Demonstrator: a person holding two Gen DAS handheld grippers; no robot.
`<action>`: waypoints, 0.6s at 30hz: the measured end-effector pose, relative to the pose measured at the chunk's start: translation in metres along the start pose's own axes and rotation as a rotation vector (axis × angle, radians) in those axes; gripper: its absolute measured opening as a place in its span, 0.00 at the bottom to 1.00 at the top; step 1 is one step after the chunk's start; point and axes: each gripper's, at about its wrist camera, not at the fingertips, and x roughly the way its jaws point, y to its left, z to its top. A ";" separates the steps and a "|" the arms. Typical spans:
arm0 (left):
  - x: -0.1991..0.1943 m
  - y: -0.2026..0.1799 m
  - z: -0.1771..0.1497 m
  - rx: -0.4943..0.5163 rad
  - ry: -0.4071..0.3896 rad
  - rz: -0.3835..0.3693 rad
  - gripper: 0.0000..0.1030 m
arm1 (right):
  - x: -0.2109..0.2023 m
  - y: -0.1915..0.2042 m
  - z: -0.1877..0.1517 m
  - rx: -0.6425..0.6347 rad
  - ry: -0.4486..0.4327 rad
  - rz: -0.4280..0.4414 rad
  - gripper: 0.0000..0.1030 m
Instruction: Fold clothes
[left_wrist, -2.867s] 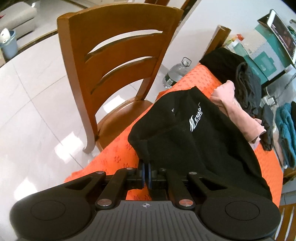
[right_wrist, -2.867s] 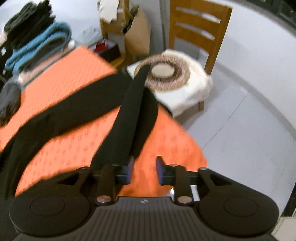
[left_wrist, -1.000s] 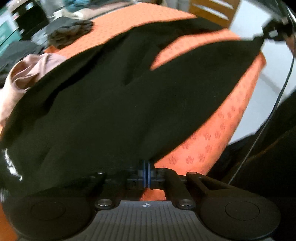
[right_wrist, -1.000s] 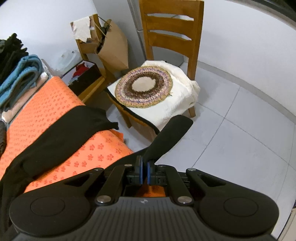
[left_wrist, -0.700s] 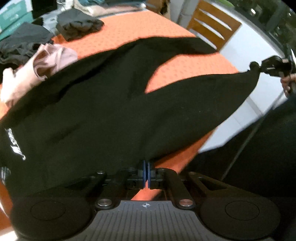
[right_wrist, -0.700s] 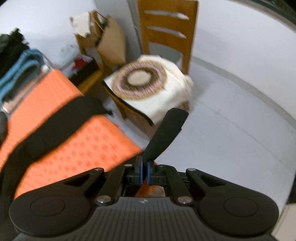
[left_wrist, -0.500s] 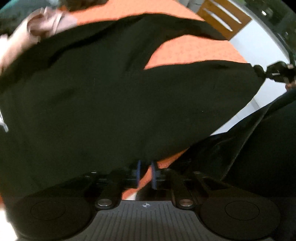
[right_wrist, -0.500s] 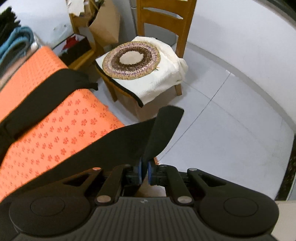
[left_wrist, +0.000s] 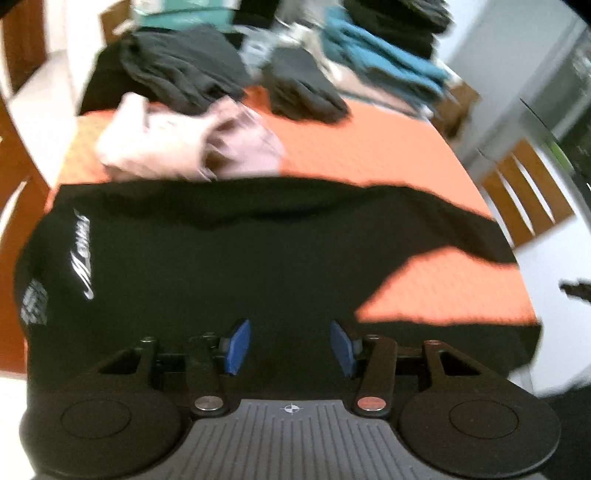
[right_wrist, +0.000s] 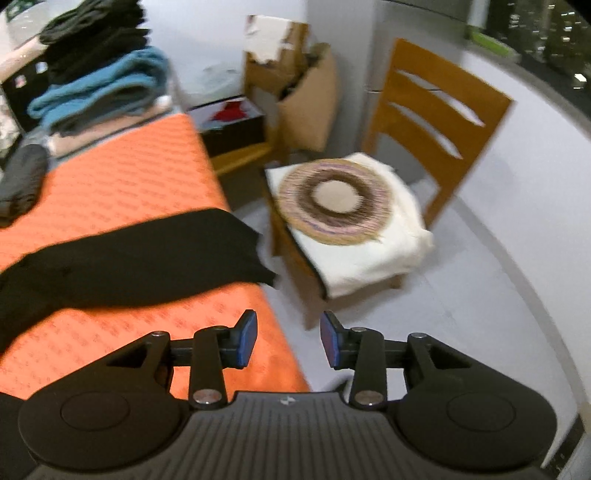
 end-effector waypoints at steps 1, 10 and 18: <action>0.000 0.002 0.007 -0.028 -0.024 0.014 0.51 | 0.006 0.005 0.009 -0.011 0.002 0.023 0.42; 0.011 0.030 0.045 -0.228 -0.140 0.119 0.57 | 0.055 0.065 0.064 -0.206 0.041 0.182 0.42; 0.028 0.058 0.080 -0.411 -0.208 0.157 0.71 | 0.071 0.104 0.075 -0.227 0.051 0.243 0.42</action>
